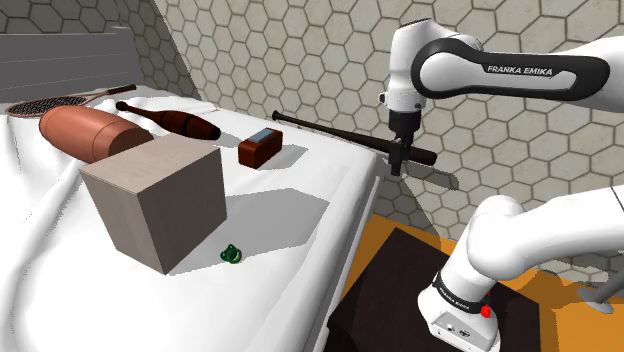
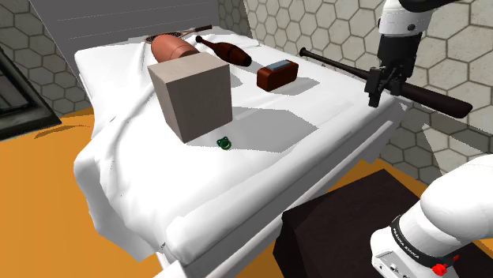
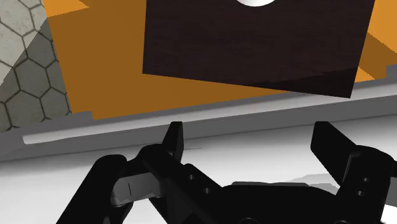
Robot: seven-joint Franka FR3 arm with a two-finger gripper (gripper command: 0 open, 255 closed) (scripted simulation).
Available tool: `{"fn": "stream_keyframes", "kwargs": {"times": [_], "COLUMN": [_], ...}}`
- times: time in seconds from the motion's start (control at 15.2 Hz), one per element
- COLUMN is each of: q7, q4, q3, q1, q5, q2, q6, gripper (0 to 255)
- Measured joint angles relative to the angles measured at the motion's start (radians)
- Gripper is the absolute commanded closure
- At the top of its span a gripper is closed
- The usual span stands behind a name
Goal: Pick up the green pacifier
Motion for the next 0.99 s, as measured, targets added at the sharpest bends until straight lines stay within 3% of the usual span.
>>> {"fn": "stream_keyframes", "kwargs": {"times": [0.4,0.99], "q7": [0.068,0.207], "q4": [0.038,0.215], "q3": [0.064,0.186], "q1": [0.030,0.077], "q5": [0.050,0.109], "q2": [0.121,0.449], "q6": [0.056,0.153], "gripper": [0,0]}}
